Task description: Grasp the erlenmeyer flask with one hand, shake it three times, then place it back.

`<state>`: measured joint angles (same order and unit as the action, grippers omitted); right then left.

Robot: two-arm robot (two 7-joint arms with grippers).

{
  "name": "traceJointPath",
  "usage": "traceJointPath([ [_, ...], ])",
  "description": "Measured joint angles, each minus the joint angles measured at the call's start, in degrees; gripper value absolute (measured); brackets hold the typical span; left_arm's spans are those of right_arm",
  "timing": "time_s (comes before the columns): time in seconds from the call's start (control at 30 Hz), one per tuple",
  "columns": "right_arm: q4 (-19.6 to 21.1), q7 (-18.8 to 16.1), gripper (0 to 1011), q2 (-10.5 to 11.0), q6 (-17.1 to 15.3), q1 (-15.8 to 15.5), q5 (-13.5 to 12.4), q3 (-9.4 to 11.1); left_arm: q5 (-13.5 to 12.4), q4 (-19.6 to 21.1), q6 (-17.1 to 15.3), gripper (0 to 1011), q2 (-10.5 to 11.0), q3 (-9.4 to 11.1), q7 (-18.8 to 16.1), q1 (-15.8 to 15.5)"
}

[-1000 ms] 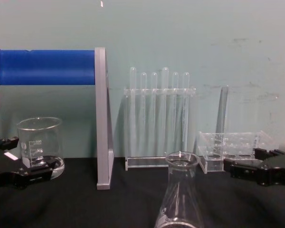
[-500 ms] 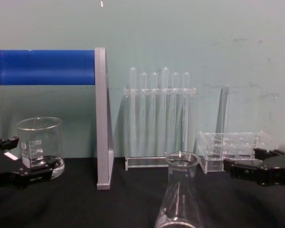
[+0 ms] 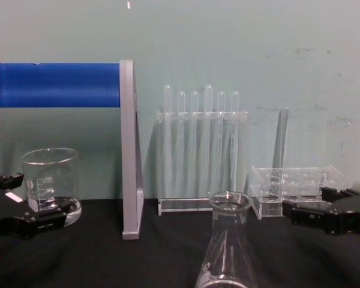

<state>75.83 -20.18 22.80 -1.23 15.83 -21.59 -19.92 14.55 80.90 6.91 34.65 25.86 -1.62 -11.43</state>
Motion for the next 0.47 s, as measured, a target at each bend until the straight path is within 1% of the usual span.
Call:
traceJointPath([
  [0.47,0.0,0.0,1002,0.0,0.0,0.0,0.0,0.0,0.0,0.0,0.0,1001,0.0,0.0,0.0,0.0],
])
